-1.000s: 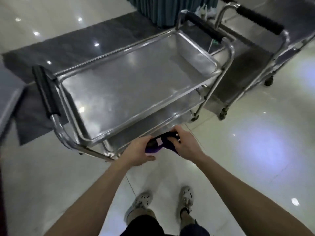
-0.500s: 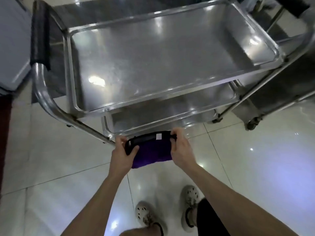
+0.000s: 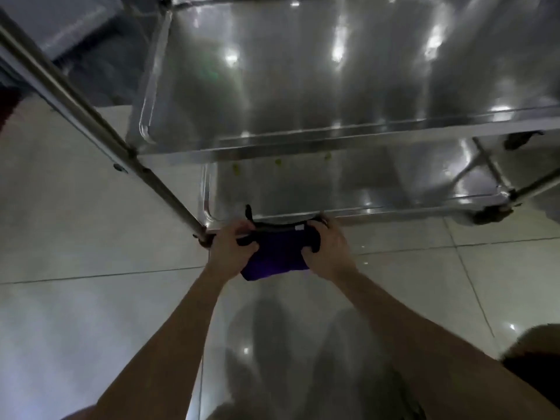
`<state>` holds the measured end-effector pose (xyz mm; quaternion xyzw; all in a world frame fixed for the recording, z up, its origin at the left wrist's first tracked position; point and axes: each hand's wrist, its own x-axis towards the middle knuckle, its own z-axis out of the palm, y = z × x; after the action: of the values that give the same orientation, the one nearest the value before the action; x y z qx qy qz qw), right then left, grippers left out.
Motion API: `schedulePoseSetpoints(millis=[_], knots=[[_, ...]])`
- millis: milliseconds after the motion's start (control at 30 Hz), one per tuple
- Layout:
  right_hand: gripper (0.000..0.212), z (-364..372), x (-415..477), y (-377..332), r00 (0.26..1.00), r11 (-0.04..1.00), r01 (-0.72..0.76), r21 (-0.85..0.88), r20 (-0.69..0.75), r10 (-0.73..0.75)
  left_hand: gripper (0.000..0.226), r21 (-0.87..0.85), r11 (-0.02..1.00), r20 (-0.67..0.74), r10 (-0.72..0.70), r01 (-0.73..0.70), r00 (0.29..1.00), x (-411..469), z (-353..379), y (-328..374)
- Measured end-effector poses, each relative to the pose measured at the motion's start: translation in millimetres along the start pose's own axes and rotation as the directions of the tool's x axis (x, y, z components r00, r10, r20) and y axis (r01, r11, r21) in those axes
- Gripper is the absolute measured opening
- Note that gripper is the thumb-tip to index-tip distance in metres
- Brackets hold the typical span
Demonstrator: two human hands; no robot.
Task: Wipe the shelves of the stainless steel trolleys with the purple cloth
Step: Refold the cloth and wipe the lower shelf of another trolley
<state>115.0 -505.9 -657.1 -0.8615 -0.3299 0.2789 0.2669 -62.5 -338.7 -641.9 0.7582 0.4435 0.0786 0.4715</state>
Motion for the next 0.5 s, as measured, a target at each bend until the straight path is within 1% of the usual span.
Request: schedulePoseSetpoints(millis=[67,200,267,300,333,367,400,433,467,500], knots=[[0.063,22,23,17,0.997,0.998,0.043,0.038,-0.064,-0.041,0.02,-0.003,1.0,-0.036,0.015,-0.015,0.999,24,11,-15],[0.054,46,60,27,0.97,0.985,0.165,0.05,-0.192,-0.152,0.02,0.048,0.998,-0.122,0.052,-0.046,0.991,60,20,-24],[0.05,44,82,17,0.948,0.971,0.228,0.079,-0.246,-0.202,0.018,0.079,0.991,-0.209,0.123,-0.109,0.97,78,13,-17],[0.049,41,96,10,0.94,0.964,0.253,0.086,-0.257,-0.223,0.018,0.106,0.985,-0.242,0.159,-0.136,0.957,86,7,-12],[0.05,37,110,2,0.94,0.962,0.265,0.061,-0.238,-0.244,0.02,0.159,0.974,-0.26,0.2,-0.163,0.945,93,1,-9],[0.052,35,125,-4,0.948,0.965,0.261,-0.023,-0.181,-0.261,0.024,0.209,0.96,-0.26,0.239,-0.187,0.935,98,-4,-7],[0.055,35,137,-9,0.961,0.956,0.243,-0.163,-0.097,-0.26,0.029,0.243,0.948,-0.261,0.27,-0.207,0.927,99,-6,-9],[0.059,38,146,-9,0.972,0.924,0.218,-0.314,-0.018,-0.235,0.031,0.248,0.941,-0.279,0.297,-0.23,0.913,96,-5,-14],[0.063,45,151,-7,0.977,0.877,0.201,-0.437,0.023,-0.212,0.029,0.24,0.937,-0.327,0.323,-0.253,0.888,88,-2,-21],[0.067,53,153,-4,0.975,0.831,0.203,-0.518,0.025,-0.223,0.024,0.211,0.939,-0.405,0.336,-0.27,0.85,78,3,-30]])
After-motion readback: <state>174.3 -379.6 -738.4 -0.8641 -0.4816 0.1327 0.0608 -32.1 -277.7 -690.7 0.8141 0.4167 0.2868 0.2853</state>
